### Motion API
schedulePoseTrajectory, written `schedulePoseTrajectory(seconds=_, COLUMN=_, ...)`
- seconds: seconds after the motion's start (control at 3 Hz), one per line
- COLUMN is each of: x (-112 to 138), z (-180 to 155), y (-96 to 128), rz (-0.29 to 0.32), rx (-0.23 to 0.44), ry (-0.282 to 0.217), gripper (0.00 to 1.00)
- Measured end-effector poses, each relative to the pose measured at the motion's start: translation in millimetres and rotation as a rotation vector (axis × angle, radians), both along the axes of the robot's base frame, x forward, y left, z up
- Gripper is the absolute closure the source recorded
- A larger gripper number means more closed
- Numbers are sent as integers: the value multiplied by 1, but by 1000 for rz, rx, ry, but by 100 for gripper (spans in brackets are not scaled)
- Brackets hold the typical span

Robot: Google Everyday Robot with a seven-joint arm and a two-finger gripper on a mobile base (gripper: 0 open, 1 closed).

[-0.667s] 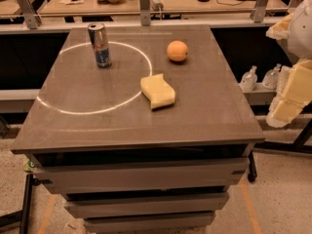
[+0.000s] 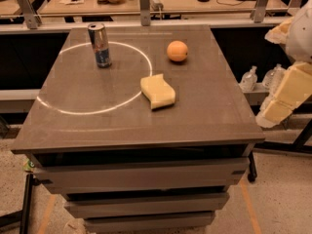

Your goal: Move sponge near orange

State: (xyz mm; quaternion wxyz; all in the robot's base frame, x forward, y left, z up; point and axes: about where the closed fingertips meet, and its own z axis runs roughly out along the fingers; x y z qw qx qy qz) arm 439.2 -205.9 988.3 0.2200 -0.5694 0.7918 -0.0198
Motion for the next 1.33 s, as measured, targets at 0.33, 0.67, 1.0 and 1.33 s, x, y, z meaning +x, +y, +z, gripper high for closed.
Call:
schedulePoseTrajectory(seconds=0.33, x=2, z=-31, y=19, rz=-56, rx=203, ry=-5, gripper=0)
schedulePoseTrajectory(seconds=0.67, x=11, z=-54, y=56, rz=-32, rx=368, ry=-18, gripper=0)
schedulePoseTrajectory(seconds=1.0, x=20, z=-72, y=95, rz=12, rx=451, ry=-30, gripper=0)
schedulePoseTrajectory(seconds=1.33, x=20, z=-72, y=95, rz=12, rx=451, ry=-29, gripper=0)
